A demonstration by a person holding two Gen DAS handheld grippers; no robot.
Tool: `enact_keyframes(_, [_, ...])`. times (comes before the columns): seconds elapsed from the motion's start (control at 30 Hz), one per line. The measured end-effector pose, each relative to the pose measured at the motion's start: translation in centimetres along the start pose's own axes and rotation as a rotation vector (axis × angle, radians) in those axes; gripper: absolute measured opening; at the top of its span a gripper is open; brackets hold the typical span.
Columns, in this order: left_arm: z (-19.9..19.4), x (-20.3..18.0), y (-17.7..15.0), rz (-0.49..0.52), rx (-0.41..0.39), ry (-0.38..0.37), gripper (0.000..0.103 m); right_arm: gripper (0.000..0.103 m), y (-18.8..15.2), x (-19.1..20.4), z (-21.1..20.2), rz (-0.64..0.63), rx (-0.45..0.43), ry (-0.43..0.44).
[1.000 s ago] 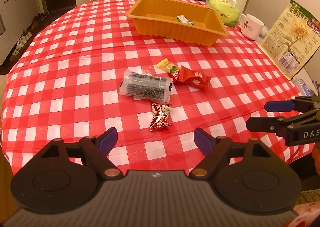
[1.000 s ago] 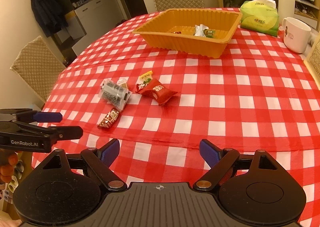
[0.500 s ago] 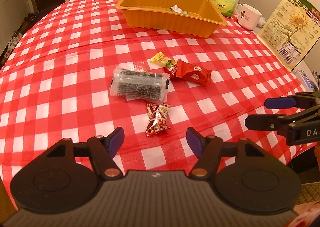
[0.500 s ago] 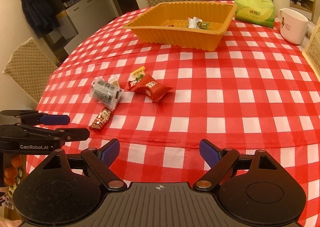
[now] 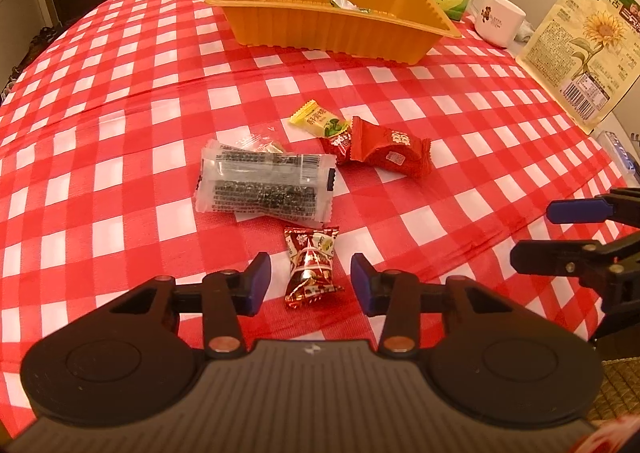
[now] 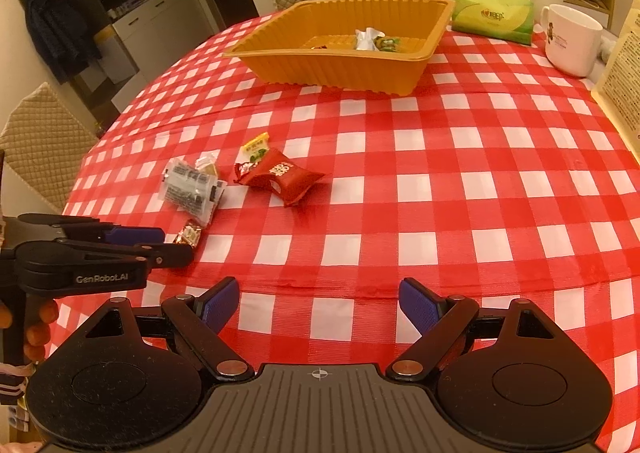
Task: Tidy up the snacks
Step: 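Close the left gripper on the red-white wrapped candy, then lower the right gripper onto the clear black seaweed pack and close it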
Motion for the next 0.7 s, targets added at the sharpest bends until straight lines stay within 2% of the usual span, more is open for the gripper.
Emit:
enact_keyframes(0.23, [0.8,-0.1,0.2,0.014,0.002,0.002,0.032,0.086,0.0,0.2,0.2,0.005,0.003,-0.008])
enact_keyframes(0.37, [0.7,0.1,0.1,0.020,-0.002,0.000,0.020,0.086,0.2,0.4,0.3,0.001,0.005,-0.005])
enact_keyframes(0.7, [-1.0,3.3,-0.7,-0.039,-0.013,0.038,0.019,0.086,1.5,2.2,1.3,-0.051,-0.009,0.036])
Point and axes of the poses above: each gripper's, at about its wrist camera, not at the fingertips, and z roughly the way its jaws point, x to its left, y to its top, the point moved 5 cm from there along z, roughly the way its jaws point, and after that the axes turned 2 degrees about x, right-handed, at the moved point
